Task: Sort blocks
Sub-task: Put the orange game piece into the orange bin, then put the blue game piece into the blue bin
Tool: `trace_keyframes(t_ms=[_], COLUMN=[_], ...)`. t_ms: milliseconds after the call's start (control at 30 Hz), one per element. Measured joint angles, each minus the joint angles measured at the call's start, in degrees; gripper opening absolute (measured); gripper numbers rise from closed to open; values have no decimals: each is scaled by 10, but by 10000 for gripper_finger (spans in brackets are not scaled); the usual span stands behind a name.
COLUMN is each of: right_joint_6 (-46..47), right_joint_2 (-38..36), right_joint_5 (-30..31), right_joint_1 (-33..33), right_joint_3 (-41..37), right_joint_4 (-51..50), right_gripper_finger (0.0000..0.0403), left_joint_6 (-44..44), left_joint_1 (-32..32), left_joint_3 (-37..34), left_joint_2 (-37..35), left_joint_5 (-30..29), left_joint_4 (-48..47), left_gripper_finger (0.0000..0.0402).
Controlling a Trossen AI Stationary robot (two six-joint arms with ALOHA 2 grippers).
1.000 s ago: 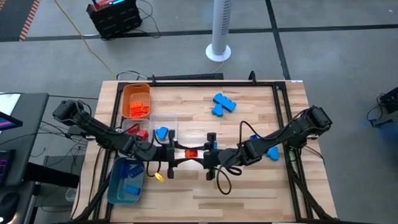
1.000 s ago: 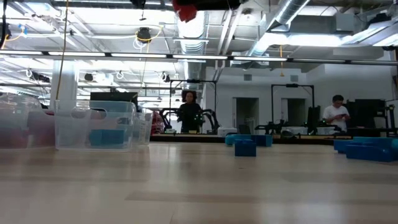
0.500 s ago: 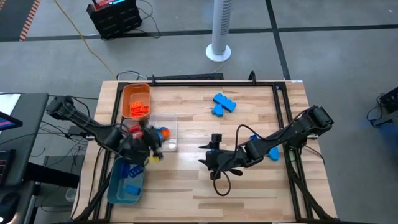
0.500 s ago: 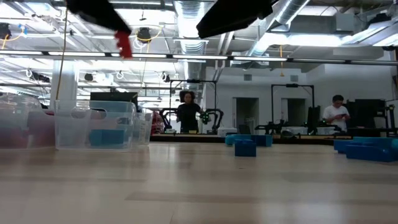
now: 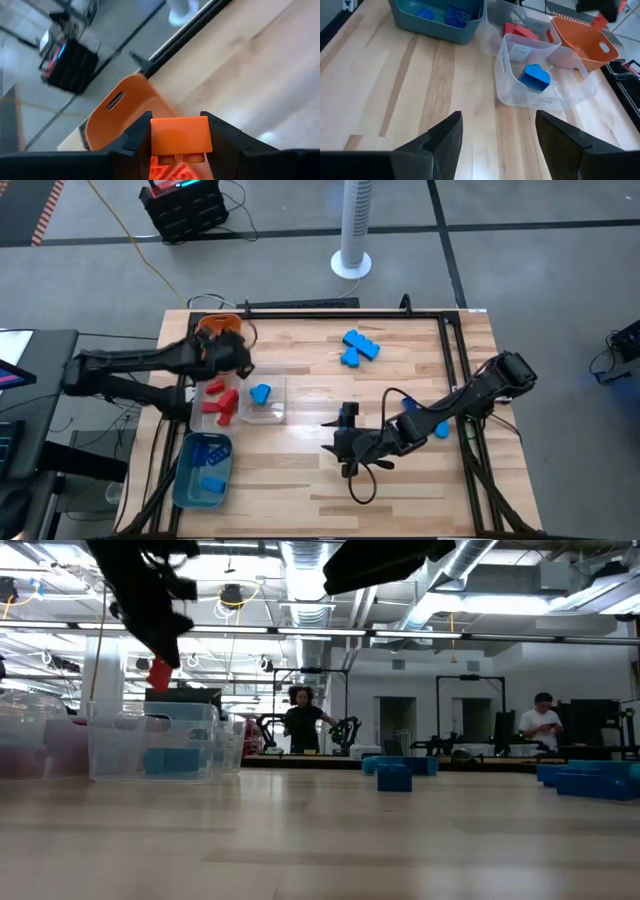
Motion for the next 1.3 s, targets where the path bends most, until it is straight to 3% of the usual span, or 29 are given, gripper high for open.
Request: trace_keyframes(t_ms=[133,300,533,733,867,1033,1300], right_joint_6=[5,48,99,113,129,256,442], right_joint_2=[0,0,0,0,0,0,13], right_joint_5=[0,13,17,17,15,-20,-37], right_joint_1=[10,16,24,30,14,-41,-104], right_joint_3=[0,0,0,0,0,0,-22], right_joint_4=[-12,-62,-94,-100,-140,-210,-219], right_gripper_finger=[253,253,253,253,253,253,253], left_joint_6=[82,122,126,127,149,151,145], left_joint_1=[106,210,282,294,282,253,212], left_joint_3=[0,-3,-49,-65,-46,-7,4], left_joint_2=[14,33,73,89,87,61,1], left_joint_5=[71,182,228,232,233,223,205], left_joint_4=[28,42,44,45,37,36,28], left_gripper_finger=[132,132,141,210,230,233,235])
